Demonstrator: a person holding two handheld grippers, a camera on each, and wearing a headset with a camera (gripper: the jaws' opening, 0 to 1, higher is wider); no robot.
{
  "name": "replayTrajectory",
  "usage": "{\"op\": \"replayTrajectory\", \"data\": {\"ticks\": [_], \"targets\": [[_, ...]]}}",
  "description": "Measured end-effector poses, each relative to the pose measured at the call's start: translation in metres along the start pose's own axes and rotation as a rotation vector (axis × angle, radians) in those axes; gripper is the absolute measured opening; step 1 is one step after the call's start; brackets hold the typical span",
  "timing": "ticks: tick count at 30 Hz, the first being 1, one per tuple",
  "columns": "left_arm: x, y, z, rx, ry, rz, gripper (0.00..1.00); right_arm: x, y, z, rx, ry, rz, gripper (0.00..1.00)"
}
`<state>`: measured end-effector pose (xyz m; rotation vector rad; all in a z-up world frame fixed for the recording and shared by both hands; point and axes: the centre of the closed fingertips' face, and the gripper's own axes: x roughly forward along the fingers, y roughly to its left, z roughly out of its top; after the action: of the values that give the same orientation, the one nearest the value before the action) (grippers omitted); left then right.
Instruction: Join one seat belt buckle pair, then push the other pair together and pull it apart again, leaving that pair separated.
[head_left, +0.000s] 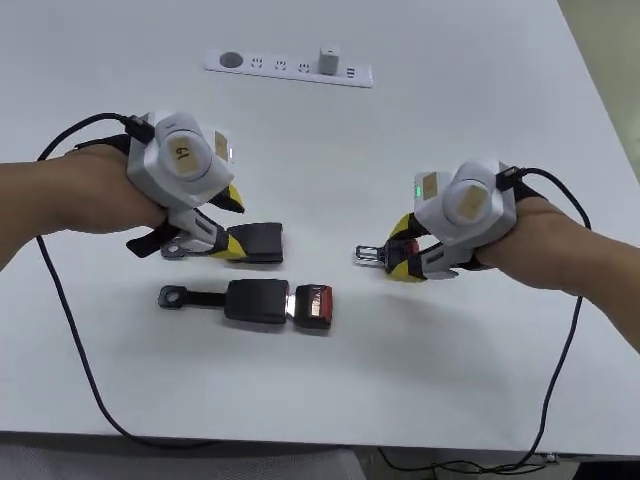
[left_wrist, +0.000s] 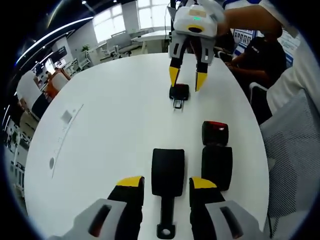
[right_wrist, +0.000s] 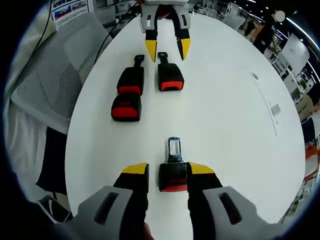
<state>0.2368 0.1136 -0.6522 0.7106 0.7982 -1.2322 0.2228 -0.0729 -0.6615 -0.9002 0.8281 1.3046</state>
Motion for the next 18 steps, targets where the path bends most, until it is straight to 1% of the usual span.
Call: {"op": "replayTrajectory", "data": {"ticks": [1,3,4,6,7,10,11,13,15,18], "targets": [[0.002,0.000,-0.001,0.005,0.006,-0.002,0.37,-0.001,-0.003,-0.003,0.004,0.003,-0.004,0.29],[0.009,0.001,-0.007,0.013,0.021,-0.008,0.37,-0.002,-0.006,-0.008,0.004,0.011,-0.006,0.29],[0.010,0.002,-0.008,0.015,0.024,-0.009,0.37,-0.002,-0.008,-0.010,0.006,0.015,-0.006,0.30],[0.009,0.002,-0.005,0.040,0.037,-0.008,0.37,0.000,-0.009,-0.013,0.014,0.020,0.001,0.30],[0.009,0.001,-0.004,0.043,0.043,-0.007,0.37,0.001,-0.009,-0.014,0.015,0.021,0.004,0.31],[0.013,-0.001,-0.006,0.059,0.058,-0.023,0.37,0.005,-0.008,-0.017,0.012,0.023,0.025,0.31],[0.014,-0.002,-0.005,0.063,0.064,-0.028,0.37,0.006,-0.007,-0.017,0.003,0.025,0.031,0.31],[0.018,-0.003,-0.007,0.064,0.061,-0.048,0.36,0.010,-0.009,-0.018,0.008,0.025,0.039,0.31],[0.022,-0.002,-0.009,0.069,0.068,-0.051,0.36,0.013,-0.009,-0.021,0.004,0.036,0.042,0.31],[0.023,-0.002,-0.009,0.079,0.075,-0.061,0.36,0.017,-0.010,-0.024,0.008,0.040,0.052,0.31]]}}
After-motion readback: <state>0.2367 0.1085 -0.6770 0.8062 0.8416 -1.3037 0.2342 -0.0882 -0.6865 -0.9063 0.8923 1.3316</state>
